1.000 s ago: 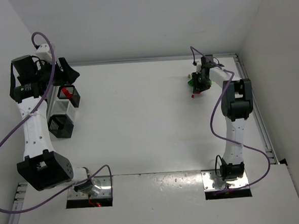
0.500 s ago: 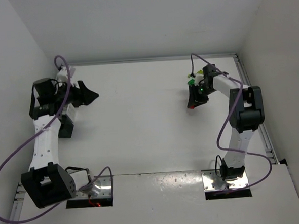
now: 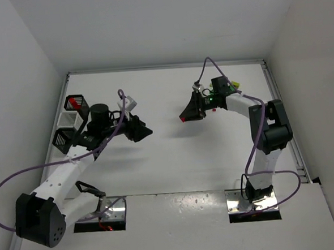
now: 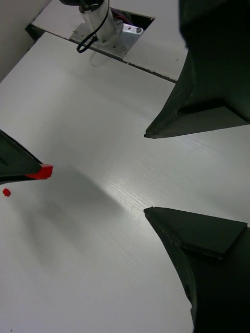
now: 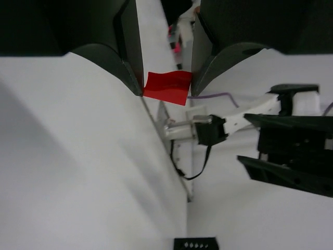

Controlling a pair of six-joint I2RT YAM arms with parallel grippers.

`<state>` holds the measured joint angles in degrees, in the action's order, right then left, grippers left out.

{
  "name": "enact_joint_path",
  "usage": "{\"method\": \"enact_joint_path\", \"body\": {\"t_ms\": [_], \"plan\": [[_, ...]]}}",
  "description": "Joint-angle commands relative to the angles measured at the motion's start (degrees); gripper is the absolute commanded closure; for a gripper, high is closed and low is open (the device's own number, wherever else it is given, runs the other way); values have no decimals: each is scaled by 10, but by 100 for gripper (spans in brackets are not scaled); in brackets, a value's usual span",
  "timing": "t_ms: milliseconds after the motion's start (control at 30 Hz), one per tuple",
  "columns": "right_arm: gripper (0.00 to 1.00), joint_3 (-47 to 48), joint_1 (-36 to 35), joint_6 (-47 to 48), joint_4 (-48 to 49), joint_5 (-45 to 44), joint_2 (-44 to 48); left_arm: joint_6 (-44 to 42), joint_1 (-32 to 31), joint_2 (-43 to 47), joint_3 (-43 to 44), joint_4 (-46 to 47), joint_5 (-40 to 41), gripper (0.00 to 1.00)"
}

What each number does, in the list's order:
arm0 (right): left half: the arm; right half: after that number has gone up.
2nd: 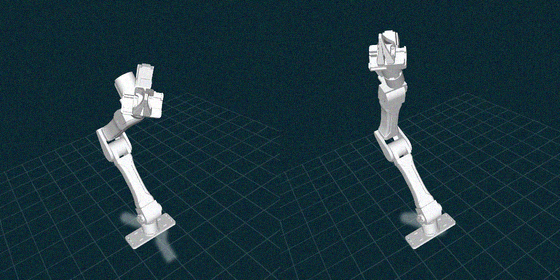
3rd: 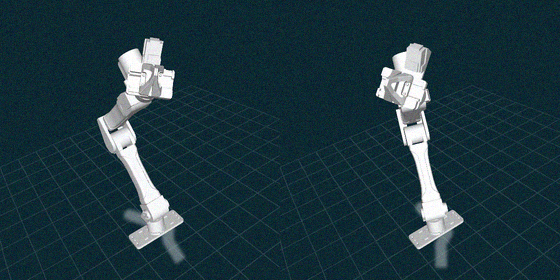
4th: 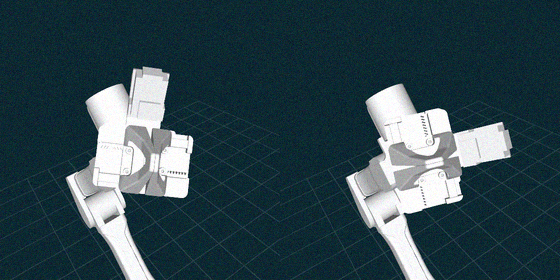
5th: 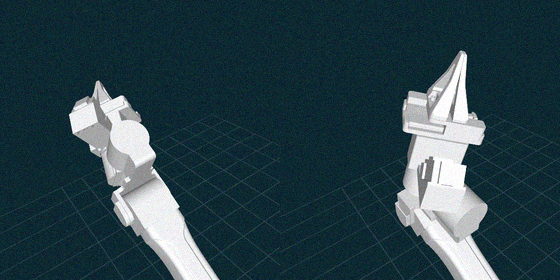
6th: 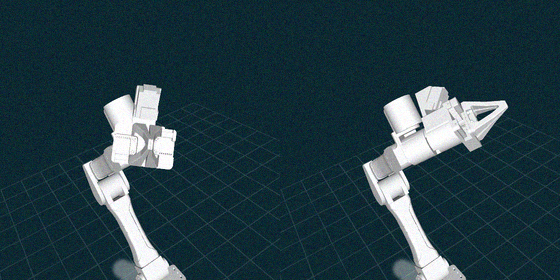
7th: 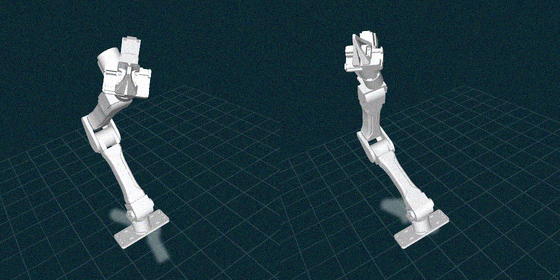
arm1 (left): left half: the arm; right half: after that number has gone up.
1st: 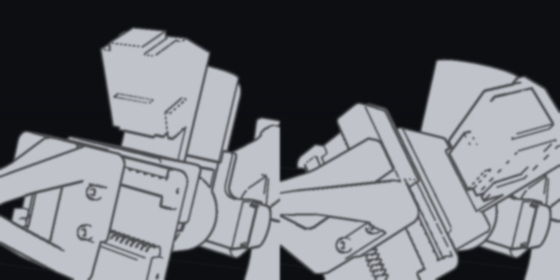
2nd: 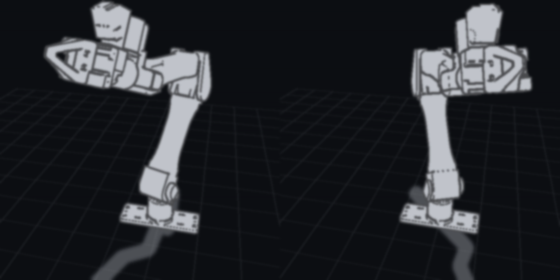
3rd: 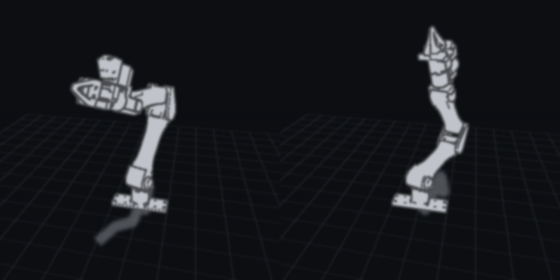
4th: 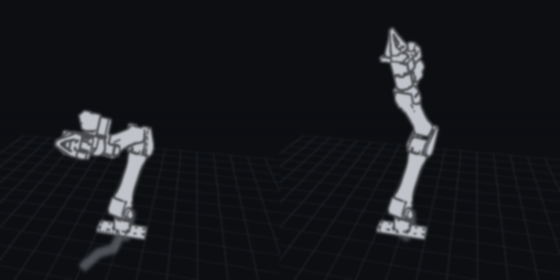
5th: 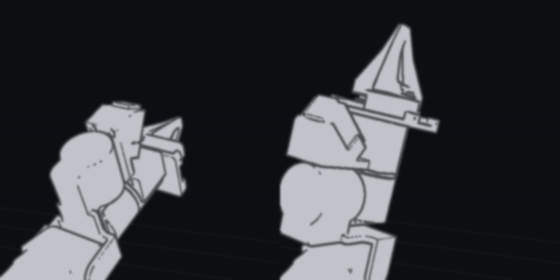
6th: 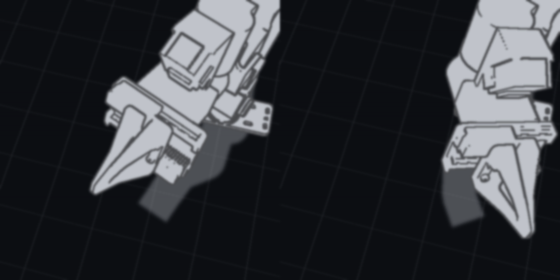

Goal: Sort the legos into containers by color

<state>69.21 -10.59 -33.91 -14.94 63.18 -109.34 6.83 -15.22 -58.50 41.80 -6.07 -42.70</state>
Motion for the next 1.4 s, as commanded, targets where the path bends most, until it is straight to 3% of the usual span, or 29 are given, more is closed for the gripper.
{"method": "enact_joint_path", "body": {"t_ms": [0, 100, 333, 500, 767, 1133, 1367], "plan": [[89, -41, -14, -245, 239, 92, 28, 33, -44, -22, -1, 83, 40, 39], [89, -72, -29, -357, 321, 97, 40, 61, -60, -57, 19, 101, 63, 43], [87, -80, -50, -454, 359, 71, 52, 85, -87, -136, 86, 101, 69, 50], [87, -101, -56, -470, 362, 57, 52, 136, -92, -172, 114, 133, 43, 42], [87, -101, -66, -497, 376, 57, 52, 143, -106, -202, 136, 138, 14, 35], [87, -107, -77, -522, 403, 63, 52, 126, -133, -219, 148, 133, 14, 35], [86, -113, -82, -528, 409, 63, 62, 120, -133, -231, 159, 133, 35, 46]]}}
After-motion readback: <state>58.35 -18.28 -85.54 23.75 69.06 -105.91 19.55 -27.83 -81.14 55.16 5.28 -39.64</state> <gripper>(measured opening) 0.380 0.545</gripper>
